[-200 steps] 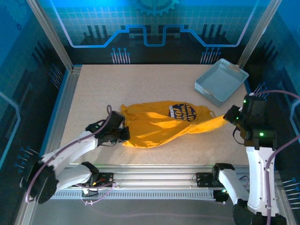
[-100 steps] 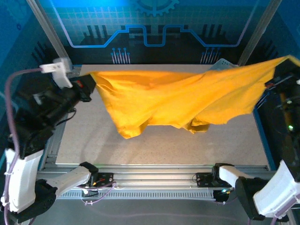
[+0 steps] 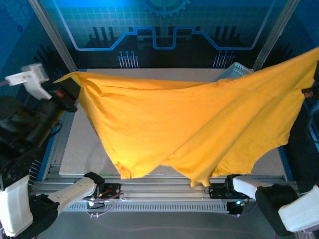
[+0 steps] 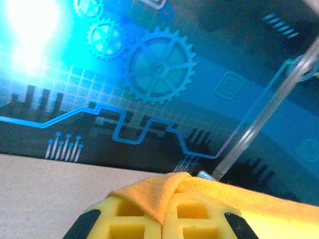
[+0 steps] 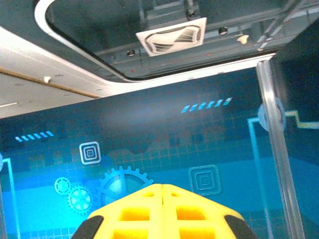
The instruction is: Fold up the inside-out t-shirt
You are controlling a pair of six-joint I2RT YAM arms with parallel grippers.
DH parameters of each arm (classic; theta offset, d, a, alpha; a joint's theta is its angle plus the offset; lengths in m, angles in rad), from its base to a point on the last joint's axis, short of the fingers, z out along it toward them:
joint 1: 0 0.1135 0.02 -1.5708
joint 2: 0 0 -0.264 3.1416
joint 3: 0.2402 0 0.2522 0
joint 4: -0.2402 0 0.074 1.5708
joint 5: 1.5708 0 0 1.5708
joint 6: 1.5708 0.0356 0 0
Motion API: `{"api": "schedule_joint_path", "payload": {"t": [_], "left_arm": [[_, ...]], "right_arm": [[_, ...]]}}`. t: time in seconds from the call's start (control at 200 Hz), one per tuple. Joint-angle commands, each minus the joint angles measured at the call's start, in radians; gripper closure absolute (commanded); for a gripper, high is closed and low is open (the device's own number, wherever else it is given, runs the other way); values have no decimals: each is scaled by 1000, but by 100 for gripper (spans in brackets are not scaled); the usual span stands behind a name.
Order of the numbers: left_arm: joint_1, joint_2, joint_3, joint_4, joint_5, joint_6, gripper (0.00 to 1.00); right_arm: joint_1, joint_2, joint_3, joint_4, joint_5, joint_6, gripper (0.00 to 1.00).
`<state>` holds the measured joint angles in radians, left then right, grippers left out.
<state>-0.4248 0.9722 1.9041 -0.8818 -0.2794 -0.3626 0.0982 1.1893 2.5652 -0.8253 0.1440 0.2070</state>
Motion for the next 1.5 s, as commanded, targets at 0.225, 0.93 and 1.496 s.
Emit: {"api": "schedule_joint_path", "payload": {"t": [0.225, 0.93, 1.496], "left_arm": [[253, 333, -306, 106, 45, -97, 100], [553, 1288, 175, 222, 476, -109, 96], [624, 1394, 418, -20, 472, -128, 26]], "right_arm": [[13, 335, -306, 123, -166, -82, 100], [46, 1349, 303, 87, -172, 19, 100], [9, 1314, 219, 154, -276, 98, 43]]}}
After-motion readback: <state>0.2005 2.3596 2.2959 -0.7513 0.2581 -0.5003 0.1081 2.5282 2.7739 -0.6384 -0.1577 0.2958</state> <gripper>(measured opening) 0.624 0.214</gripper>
